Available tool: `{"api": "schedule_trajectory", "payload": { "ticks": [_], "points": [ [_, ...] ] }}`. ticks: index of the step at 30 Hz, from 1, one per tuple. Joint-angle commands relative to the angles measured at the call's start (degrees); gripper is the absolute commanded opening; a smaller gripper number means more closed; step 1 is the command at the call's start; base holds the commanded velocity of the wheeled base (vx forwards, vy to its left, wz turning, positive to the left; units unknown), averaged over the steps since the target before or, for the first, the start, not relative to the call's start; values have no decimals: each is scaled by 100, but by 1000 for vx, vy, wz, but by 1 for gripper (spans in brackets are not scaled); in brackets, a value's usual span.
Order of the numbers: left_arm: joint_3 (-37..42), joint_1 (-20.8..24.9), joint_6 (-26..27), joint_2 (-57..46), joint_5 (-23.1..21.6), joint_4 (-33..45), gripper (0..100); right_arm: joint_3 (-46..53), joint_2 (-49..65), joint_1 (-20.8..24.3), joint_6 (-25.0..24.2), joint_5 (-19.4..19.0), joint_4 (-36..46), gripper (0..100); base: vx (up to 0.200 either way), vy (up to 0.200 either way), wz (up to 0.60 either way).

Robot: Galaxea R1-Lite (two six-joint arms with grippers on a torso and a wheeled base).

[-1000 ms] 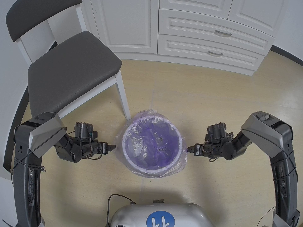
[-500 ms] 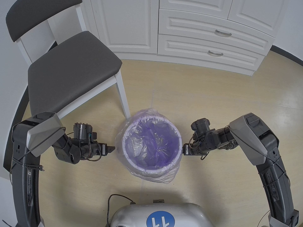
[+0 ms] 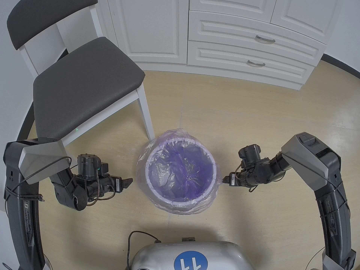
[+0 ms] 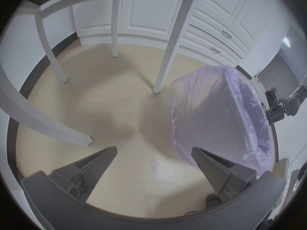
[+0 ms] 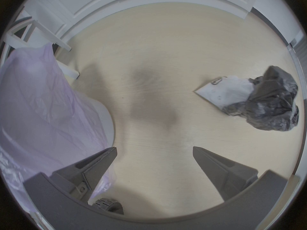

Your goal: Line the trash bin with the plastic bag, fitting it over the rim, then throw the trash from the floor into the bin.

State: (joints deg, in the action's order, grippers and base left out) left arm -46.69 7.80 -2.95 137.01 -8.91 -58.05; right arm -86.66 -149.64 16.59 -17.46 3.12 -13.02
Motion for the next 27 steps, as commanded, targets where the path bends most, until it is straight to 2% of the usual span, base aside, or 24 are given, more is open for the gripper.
{"api": "schedule_trajectory", "payload": {
  "ticks": [1, 4, 8, 16, 19, 21, 24, 27],
  "points": [
    [1065, 28, -13, -684, 3, -532, 100, 1389, 831, -218, 5, 48, -913, 100, 0, 0, 0],
    [1364, 20, -13, -869, -5, -655, 100, 1846, 1016, -235, 5, 39, -1317, 100, 0, 0, 0],
    [1672, 20, -21, -1141, -14, -945, 100, 2479, 1367, -306, 216, 75, -2249, 100, 0, 0, 0],
    [1883, 2, -250, -1414, -41, -1059, 100, 3542, 2404, -314, 357, 83, -3075, 100, 0, 0, 0],
    [1980, 11, -329, -1484, -58, -1314, 100, 4307, 2712, -314, 858, 75, -3936, 100, 0, 0, 0],
    [1927, 28, -320, -1431, -58, -1376, 100, 4738, 2774, -314, 1368, 127, -4613, 100, 0, 0, 0],
    [1777, 72, -320, -1273, -67, -1367, 100, 5168, 2835, -314, 1842, 356, -5360, 100, 0, 0, 0],
    [1048, 37, -285, -597, -23, -1296, 100, 5652, 2826, -341, 2633, 822, -6784, 100, 0, 0, 0]
  ]
}}
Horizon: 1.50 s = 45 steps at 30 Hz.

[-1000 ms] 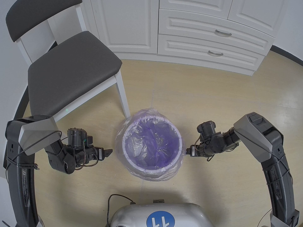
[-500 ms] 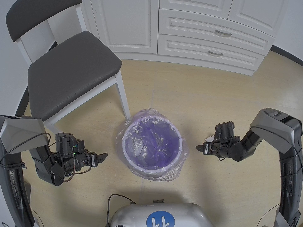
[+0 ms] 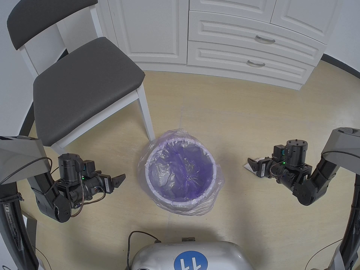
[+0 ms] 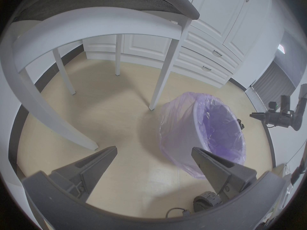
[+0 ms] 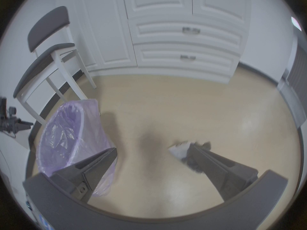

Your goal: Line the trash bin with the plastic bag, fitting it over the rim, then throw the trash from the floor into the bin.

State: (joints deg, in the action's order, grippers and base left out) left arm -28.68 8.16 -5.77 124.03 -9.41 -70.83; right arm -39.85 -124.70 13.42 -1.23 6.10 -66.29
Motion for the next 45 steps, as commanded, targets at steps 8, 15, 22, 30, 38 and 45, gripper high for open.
{"api": "schedule_trajectory", "payload": {
  "ticks": [8, 15, 22, 30, 38, 45],
  "points": [
    [-2581, -25, -12, 1844, -8, 816, 100, 1357, 561, 29, 2030, 788, -2371, 100, 0, 0, 0],
    [-4532, 63, -12, 2618, -131, 2170, 100, 1260, 481, 3, 2022, 797, -2371, 100, 0, 0, 0],
    [-5437, 99, -12, 2758, -764, 3233, 100, 1296, 446, -15, 2022, 797, -2371, 100, 0, 0, 0],
    [-6175, 107, 383, 2846, -790, 5132, 100, 1278, 147, -15, 2022, 797, -2371, 100, 0, 0, 0],
    [-6553, 90, 700, 2846, -782, 6274, 100, 1340, 86, 3, 2030, 806, -2371, 100, 0, 0, 0],
    [-6184, 125, 779, 2758, -773, 6388, 100, 1471, 95, 29, 2048, 806, -2371, 100, 0, 0, 0]
  ]
}}
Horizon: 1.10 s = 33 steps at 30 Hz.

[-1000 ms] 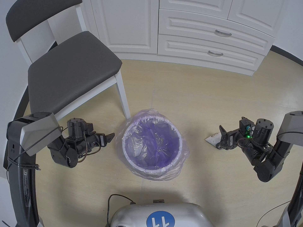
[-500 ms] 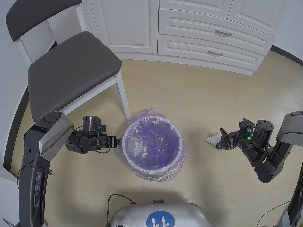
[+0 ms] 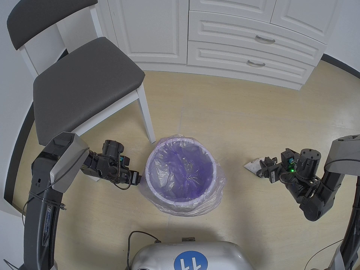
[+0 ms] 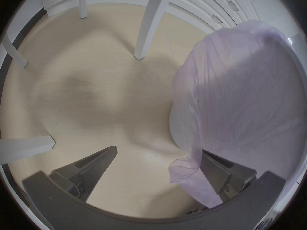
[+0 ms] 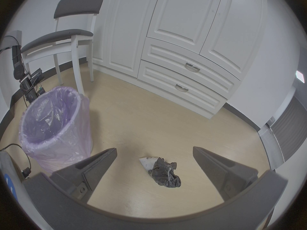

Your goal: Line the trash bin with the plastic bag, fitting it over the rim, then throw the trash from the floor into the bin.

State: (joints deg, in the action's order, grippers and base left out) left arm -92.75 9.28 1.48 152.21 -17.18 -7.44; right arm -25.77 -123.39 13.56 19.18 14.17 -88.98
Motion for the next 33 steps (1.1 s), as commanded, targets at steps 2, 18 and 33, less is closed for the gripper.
{"api": "schedule_trajectory", "payload": {
  "ticks": [2, 18, 33],
  "points": [
    [345, 13, 239, -157, 4, 93, 100, 99, -27, 24, 16, -10, -102, 100, 0, 0, 0],
    [1145, -603, 389, -1124, 92, -293, 100, 81, 43, 68, 25, -2, -102, 100, 0, 0, 0],
    [143, 145, -288, -429, -277, -469, 100, 99, 35, 95, 16, -2, -102, 100, 0, 0, 0]
  ]
}}
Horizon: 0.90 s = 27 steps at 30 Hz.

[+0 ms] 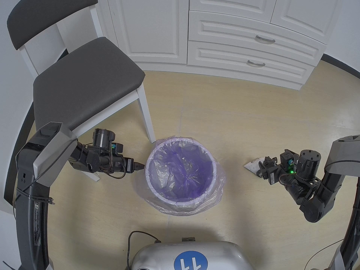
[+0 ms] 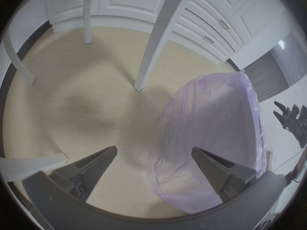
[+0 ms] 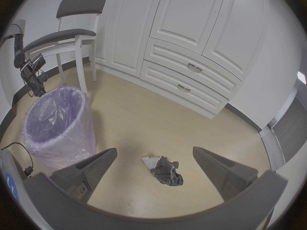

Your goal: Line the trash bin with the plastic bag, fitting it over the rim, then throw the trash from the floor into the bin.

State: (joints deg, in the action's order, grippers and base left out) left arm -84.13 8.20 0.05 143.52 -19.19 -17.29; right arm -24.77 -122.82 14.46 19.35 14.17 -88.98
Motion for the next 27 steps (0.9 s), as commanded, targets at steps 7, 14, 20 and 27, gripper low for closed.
{"api": "schedule_trajectory", "payload": {
  "ticks": [7, 14, 20, 27],
  "points": [
    [-2837, 305, 57, 1591, 12, 2159, 100, -19, -137, -4, -1, -2, -102, 100, 0, 0, 0],
    [-3046, 278, 725, 2189, 530, 2265, 100, -28, -225, -4, 8, -2, -102, 100, 0, 0, 0],
    [-3046, 261, 716, 2338, 671, 1966, 100, -45, -357, 13, 8, -2, -102, 100, 0, 0, 0],
    [-3046, 252, 769, 2418, 1154, 1922, 100, -45, -445, 4, 8, 7, -102, 100, 0, 0, 0]
  ]
}}
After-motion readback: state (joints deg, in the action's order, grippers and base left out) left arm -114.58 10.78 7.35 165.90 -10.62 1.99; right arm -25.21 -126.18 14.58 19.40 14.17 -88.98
